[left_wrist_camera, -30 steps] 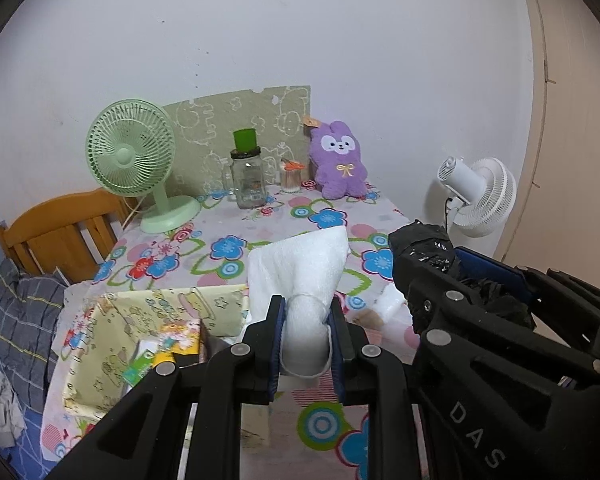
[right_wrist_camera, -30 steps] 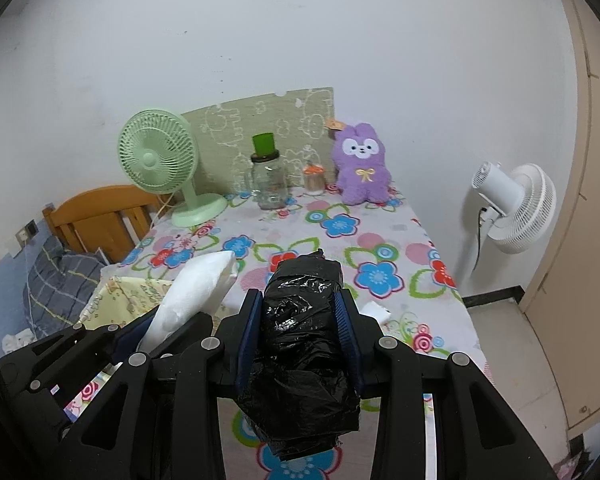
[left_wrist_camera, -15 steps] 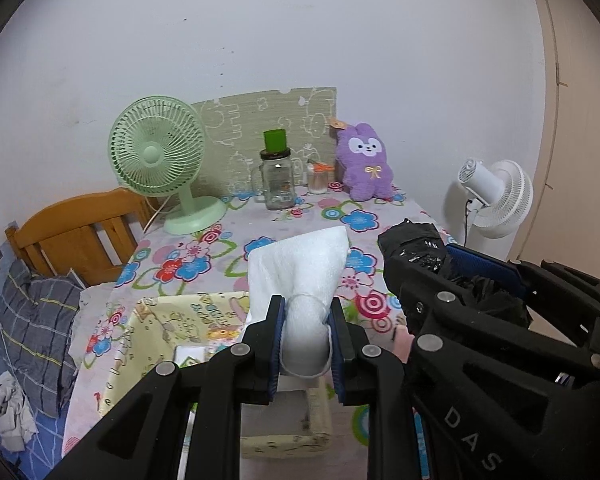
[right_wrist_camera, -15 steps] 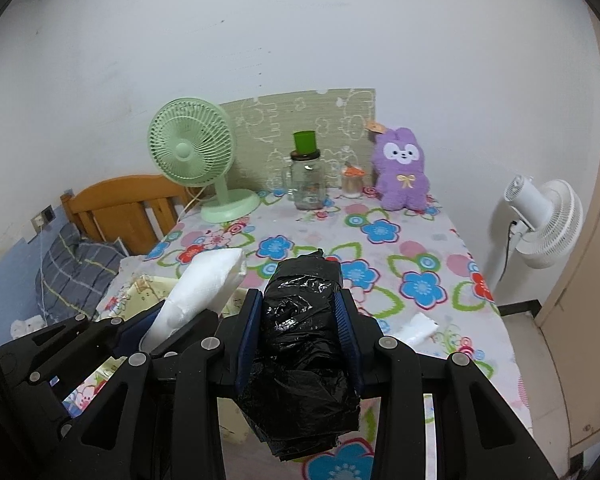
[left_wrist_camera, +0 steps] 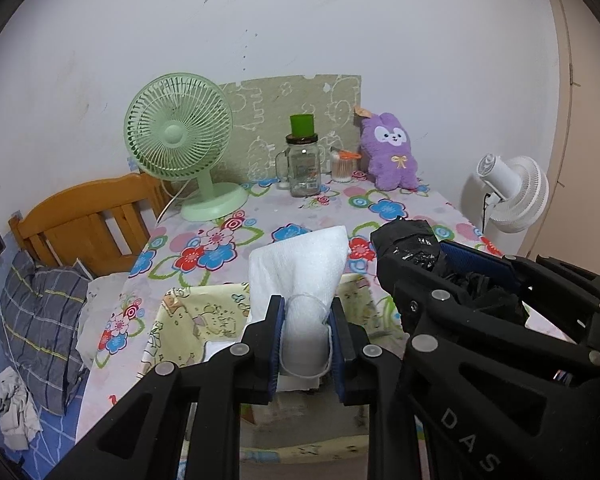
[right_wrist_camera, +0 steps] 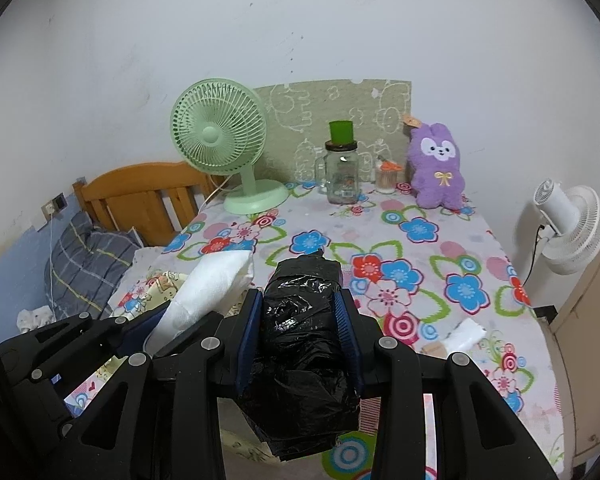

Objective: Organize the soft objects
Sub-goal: 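Carry the white tissue with the left tool while the right tool carries the black bag over the box, then lower and release the white tissue into the box while the right tool releases the black bag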

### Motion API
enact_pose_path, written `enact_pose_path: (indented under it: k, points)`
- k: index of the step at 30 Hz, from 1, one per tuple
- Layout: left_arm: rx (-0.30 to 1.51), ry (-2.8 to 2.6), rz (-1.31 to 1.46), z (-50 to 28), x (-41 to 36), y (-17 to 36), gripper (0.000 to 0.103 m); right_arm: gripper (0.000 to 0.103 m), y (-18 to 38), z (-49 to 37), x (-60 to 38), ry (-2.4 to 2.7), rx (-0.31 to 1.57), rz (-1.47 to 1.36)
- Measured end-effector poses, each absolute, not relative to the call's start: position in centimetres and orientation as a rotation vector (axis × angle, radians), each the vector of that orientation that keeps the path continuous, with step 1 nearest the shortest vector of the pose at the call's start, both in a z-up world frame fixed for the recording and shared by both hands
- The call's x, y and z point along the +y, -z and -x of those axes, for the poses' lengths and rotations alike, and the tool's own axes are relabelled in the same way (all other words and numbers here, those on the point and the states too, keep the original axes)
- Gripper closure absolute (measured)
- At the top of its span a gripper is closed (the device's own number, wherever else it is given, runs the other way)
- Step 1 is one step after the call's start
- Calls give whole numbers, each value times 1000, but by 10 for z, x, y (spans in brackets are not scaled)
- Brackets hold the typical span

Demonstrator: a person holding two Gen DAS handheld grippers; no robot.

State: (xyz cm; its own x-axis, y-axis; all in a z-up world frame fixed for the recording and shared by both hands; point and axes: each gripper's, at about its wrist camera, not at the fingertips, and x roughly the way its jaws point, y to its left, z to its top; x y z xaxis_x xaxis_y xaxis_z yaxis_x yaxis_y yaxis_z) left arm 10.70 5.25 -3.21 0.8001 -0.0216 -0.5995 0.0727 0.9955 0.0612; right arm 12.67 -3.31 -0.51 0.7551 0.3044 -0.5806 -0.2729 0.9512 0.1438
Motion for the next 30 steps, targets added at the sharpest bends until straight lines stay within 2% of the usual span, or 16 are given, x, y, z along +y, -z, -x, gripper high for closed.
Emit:
enact_pose_path:
  k: [16, 20, 24, 25, 28, 30]
  points:
    - [748, 6, -30, -130, 90, 70, 76, 63, 33, -151, 6, -370, 712, -38]
    - [783, -5, -18, -133, 97, 77, 64, 63, 40, -155, 13, -382, 729, -36]
    - [807, -9, -7, -135, 103, 83, 60, 63, 45, -158, 19, -391, 745, -31]
    - [807, -11, -6, -134, 104, 84, 55, 63, 46, -158, 20, -393, 749, -32]
    - [799, -27, 14, -133, 108, 84, 32, 63, 50, -158, 24, -400, 759, -29]
    - [796, -32, 18, -131, 110, 84, 29, 63, 52, -159, 29, -407, 767, -23]
